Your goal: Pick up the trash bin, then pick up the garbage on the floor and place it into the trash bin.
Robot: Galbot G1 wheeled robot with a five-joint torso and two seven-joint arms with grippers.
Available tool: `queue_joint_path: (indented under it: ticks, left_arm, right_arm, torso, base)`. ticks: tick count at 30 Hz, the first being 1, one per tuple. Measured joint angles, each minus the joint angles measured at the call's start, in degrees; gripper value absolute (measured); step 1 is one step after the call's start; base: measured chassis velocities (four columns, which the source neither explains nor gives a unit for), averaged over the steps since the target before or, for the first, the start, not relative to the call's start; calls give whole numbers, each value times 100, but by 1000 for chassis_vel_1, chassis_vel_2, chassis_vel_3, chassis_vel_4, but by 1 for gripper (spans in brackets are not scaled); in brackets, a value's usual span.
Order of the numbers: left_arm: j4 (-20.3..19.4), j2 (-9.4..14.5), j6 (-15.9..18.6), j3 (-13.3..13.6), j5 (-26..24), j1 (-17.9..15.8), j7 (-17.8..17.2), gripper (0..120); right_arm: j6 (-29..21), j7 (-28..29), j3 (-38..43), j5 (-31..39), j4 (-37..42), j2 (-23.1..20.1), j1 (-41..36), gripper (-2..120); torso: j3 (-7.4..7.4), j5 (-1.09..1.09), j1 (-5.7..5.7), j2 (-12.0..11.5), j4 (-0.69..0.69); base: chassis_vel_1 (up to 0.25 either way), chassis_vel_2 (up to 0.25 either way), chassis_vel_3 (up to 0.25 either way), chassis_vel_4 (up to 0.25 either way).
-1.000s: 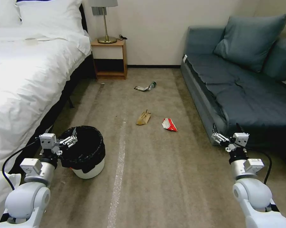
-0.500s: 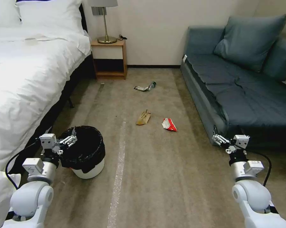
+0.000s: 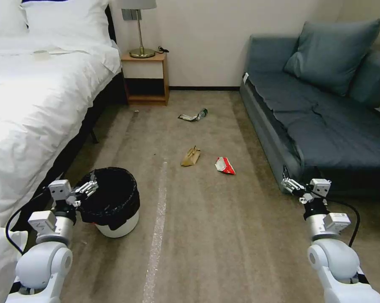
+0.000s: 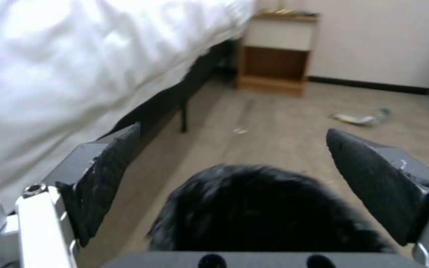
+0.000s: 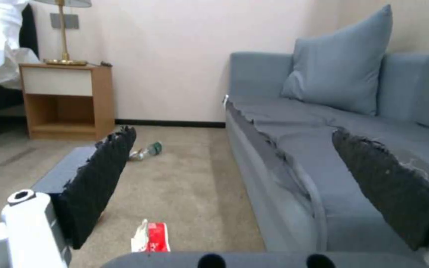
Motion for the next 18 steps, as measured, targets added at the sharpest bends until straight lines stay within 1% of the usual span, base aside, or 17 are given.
queue_joint_path:
  ticks: [1, 2, 3, 4, 5, 6, 9, 10, 12, 13, 16, 17, 18]
  left_arm:
    - [-9, -40, 277, 15, -401, -72, -567, 100]
    - [11, -52, 424, 37, -708, -168, -829, 100]
    - [31, -57, 483, 48, -848, -224, -926, 100]
    - [31, -57, 483, 48, -848, -224, -926, 100]
    - [63, -74, 624, 91, -1130, -334, -1085, 100]
    - [63, -74, 624, 91, -1130, -334, -1085, 100]
    - [109, -154, 898, 185, -1692, -578, -1398, 100]
    - [109, -154, 898, 185, -1692, -578, -1398, 100]
    - [168, -223, 1083, 245, -1988, -740, -1631, 100]
    - [168, -223, 1083, 245, -1988, -740, -1631, 100]
    - [198, -234, 1245, 238, -2177, -782, -1892, 100]
    - [198, -234, 1245, 238, -2177, -782, -1892, 100]
    - [189, -217, 1309, 172, -2230, -764, -2012, 100]
  right_arm:
    - [6, -1, 19, 2, 4, -15, -7, 100]
    - [16, -8, 36, 2, 17, -23, -20, 100]
    - [19, -14, 46, 2, 26, -34, -35, 100]
    - [19, -14, 46, 2, 26, -34, -35, 100]
    - [26, -35, 55, -5, 42, -57, -65, 100]
    - [26, -35, 55, -5, 42, -57, -65, 100]
    - [57, -73, 63, -63, 51, -50, -111, 100]
    - [57, -73, 63, -63, 51, -50, -111, 100]
    - [91, -87, 52, -123, 39, -19, -149, 100]
    - [91, -87, 52, -123, 39, -19, -149, 100]
    - [141, -129, 50, -205, 19, -22, -187, 100]
    - [141, -129, 50, -205, 19, -22, -187, 100]
    - [154, -135, 64, -217, 3, -37, -186, 100]
  torso:
    - [0, 1, 0, 0, 1]
    - [0, -1, 0, 0, 0]
    - [0, 1, 0, 0, 0]
    - [0, 1, 0, 0, 0]
    - [0, 0, 0, 0, 0]
    - [0, 0, 0, 0, 0]
    - [0, 1, 0, 0, -1]
    - [0, 1, 0, 0, -1]
    - [0, 0, 0, 0, -1]
    - [0, 0, 0, 0, -1]
    - [0, 0, 0, 0, -1]
    - [0, 0, 0, 0, -1]
    - [0, 1, 0, 0, -1]
  base:
    - [0, 0, 0, 0]
    - [0, 0, 0, 0]
    - [0, 0, 0, 0]
    - [0, 0, 0, 0]
    - [0, 0, 0, 0]
    - [0, 0, 0, 0]
    - [0, 0, 0, 0]
    - [0, 0, 0, 0]
    - [0, 0, 0, 0]
    - [0, 0, 0, 0]
    - [0, 0, 0, 0]
    - [0, 0, 0, 0]
    - [0, 0, 0, 0]
